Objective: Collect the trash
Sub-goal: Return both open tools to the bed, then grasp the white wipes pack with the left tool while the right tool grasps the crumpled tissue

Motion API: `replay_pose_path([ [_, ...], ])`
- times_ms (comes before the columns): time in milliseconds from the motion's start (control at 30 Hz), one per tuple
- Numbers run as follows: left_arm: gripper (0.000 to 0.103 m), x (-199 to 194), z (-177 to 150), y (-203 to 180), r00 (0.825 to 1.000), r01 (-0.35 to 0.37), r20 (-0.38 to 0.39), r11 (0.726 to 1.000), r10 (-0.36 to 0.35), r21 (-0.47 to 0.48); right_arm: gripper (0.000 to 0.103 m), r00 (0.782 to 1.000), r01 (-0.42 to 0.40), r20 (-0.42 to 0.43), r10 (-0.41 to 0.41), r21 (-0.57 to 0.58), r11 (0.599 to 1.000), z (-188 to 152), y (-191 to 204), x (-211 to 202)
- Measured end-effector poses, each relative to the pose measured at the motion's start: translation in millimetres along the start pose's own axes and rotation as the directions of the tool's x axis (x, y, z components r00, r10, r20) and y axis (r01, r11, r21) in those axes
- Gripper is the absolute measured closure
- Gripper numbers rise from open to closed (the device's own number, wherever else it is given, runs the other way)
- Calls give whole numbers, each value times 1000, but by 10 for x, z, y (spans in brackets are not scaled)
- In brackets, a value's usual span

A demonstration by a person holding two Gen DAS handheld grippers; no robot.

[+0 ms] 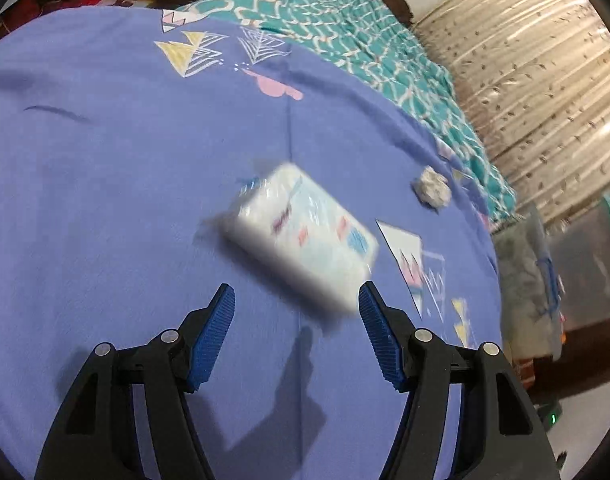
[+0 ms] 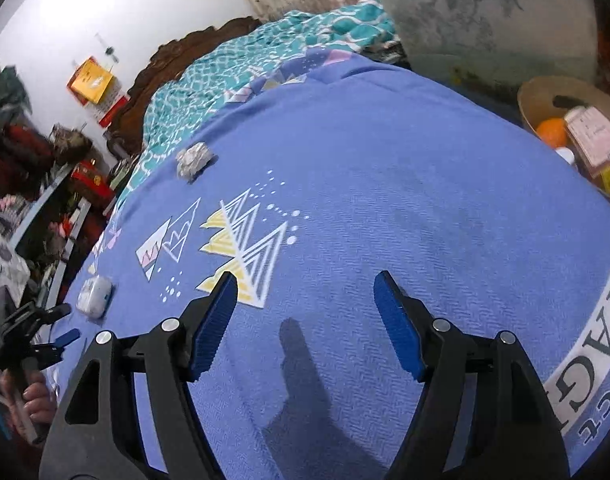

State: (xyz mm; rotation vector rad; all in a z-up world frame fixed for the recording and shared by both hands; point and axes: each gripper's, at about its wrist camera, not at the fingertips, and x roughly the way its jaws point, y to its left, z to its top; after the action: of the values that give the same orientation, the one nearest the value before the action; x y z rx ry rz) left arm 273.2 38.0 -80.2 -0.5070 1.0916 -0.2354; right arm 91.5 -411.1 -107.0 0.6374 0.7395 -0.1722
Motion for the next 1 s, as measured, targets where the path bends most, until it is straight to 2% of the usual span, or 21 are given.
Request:
replay_pose_path([
  [67, 36, 252, 213, -156, 999, -6, -31, 1000, 7, 17, 31, 1000, -10, 5, 10, 27, 1000, 8, -47, -3],
  [100, 32, 348, 293, -224, 999, -30, -37, 999, 32, 34, 31, 1000, -12, 7, 12, 32, 999, 15, -59, -6],
  [133, 22, 424, 332, -271, 997, -60, -37, 997, 62, 48, 31, 1000, -11, 9, 10, 33, 999, 12, -66, -22],
  [167, 17, 552, 435, -401, 993, -107, -36, 992, 110, 69, 31, 1000, -9, 10, 8, 33, 999, 12, -69, -25],
  [300, 18, 910, 533, -781, 972, -223, -39, 962, 231, 160, 30, 1000, -2, 11, 2, 26, 1000, 2, -64, -23],
  [333, 30, 962, 516, -854, 969, -237, -33, 953, 247, 189, 30, 1000, -2, 10, 2, 26, 1000, 3, -64, -23],
  [367, 43, 1015, 417, -1025, 962, -257, -21, 931, 272, 260, 29, 1000, -2, 7, 2, 24, 1000, 3, -59, -19],
  [433, 44, 1046, 236, -1180, 968, -227, -28, 913, 251, 339, 29, 1000, 16, -3, -15, 6, 1000, 18, -30, -3],
  [500, 44, 924, -127, -1297, 984, -138, -44, 904, 170, 403, 29, 998, 52, -20, -53, -58, 997, 80, 85, 77],
  [533, 44, 823, -327, -1318, 989, -125, -19, 890, 148, 439, 29, 998, 53, -27, -55, -91, 994, 132, 144, 122],
  [567, 44, 763, -464, -1320, 989, -134, 12, 875, 145, 466, 29, 998, 55, -31, -59, -117, 992, 199, 214, 179],
  [600, 43, 686, -665, -1298, 986, -167, 73, 848, 151, 502, 28, 998, 47, -38, -53, -143, 989, 332, 336, 280],
  [667, 41, 609, -912, -1262, 972, -234, 149, 809, 182, 540, 25, 998, 2, -64, -13, -179, 984, 560, 578, 503],
  [700, 38, 540, -975, -1277, 973, -225, 168, 802, 157, 553, 22, 998, -5, -59, -8, -210, 978, 679, 743, 645],
  [733, 37, 551, -1005, -1289, 970, -241, 174, 793, 172, 560, 21, 999, -1, -47, -10, -235, 972, 755, 876, 757],
  [800, 38, 609, -966, -1305, 971, -239, 161, 796, 178, 556, 17, 999, -14, -37, 4, -283, 959, 978, 1260, 1126],
  [833, 38, 634, -916, -1292, 973, -232, 148, 806, 179, 544, 15, 999, -27, -47, 14, -290, 957, 1049, 1392, 1277],
  [867, 40, 656, -853, -1247, 974, -224, 131, 828, 183, 514, 13, 998, -37, -64, 19, -299, 954, 1136, 1566, 1484],
  [933, 40, 660, -775, -1197, 980, -196, 126, 849, 154, 490, 13, 997, -25, -82, 0, -306, 952, 1241, 1826, 1790],
  [1000, 40, 644, -759, -1174, 982, -186, 124, 854, 144, 486, 12, 994, -12, -107, -20, -291, 957, 1322, 2016, 2121],
])
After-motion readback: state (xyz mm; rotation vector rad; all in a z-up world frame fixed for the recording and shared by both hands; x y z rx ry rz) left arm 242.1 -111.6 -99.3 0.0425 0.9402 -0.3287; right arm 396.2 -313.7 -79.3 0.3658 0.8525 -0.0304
